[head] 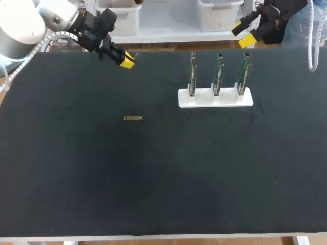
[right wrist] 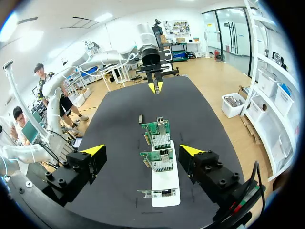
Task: Pick up the optical module with the left hand, and insert it into the network port with the right hand.
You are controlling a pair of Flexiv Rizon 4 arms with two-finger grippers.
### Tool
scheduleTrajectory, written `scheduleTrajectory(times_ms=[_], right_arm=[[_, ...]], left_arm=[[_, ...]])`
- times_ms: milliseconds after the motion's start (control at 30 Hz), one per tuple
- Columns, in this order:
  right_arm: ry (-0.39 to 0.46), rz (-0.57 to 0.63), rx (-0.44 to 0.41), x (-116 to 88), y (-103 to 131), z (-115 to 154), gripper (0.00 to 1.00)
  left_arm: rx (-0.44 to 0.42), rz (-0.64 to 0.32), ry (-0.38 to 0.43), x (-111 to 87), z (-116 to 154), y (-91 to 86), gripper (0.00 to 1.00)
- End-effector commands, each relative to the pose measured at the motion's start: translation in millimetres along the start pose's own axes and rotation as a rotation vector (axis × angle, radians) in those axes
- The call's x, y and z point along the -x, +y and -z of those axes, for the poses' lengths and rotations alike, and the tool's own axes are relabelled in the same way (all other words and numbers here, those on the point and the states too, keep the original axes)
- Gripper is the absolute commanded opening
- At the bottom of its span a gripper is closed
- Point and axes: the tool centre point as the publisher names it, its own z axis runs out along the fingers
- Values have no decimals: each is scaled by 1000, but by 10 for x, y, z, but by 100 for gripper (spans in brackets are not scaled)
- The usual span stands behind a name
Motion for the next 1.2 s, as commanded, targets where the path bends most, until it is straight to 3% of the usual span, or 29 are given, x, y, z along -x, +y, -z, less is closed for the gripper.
scheduleTrajectory(times_ms=[33, 933, 1200], right_arm=[[3, 0, 403, 21, -76, 21, 100], [3, 0, 403, 21, -76, 21, 100], [3, 0, 403, 21, -76, 21, 100]], left_arm=[[6, -15, 8, 38, 4, 27, 0], [6, -15, 8, 38, 4, 27, 0], [-6, -123, -180, 379, 19, 109, 0]])
